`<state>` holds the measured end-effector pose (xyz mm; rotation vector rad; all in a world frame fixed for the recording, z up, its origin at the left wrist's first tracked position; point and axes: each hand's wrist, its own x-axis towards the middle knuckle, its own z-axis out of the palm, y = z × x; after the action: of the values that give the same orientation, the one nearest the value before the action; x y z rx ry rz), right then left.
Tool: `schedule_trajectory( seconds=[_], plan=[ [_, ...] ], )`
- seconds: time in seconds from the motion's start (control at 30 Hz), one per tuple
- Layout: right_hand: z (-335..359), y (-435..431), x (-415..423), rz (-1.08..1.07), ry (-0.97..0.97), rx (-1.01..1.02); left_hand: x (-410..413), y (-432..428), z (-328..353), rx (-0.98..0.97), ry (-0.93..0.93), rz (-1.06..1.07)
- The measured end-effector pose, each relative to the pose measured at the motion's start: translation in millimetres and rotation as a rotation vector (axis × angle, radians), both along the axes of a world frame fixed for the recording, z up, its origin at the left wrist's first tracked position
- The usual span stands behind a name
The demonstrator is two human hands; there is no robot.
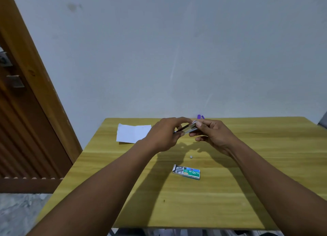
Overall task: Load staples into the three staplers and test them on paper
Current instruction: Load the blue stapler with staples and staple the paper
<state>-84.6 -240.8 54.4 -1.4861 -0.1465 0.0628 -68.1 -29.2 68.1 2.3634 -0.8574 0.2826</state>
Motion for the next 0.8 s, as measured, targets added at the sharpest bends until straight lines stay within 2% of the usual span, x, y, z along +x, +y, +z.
schedule_trajectory(
  seconds=[0.37,0.8],
  plan=[
    [-4.9,-5.0,-0.5,-0.015,-0.006,0.031,2.7,-10.0,-6.5,-0.034,0.005,-0.067],
    [-17.3,6.4,0.4,-0.064,0.032,0.091,4.1,-6.8,-14.2,-0.067,0.004,-0.033]
  ],
)
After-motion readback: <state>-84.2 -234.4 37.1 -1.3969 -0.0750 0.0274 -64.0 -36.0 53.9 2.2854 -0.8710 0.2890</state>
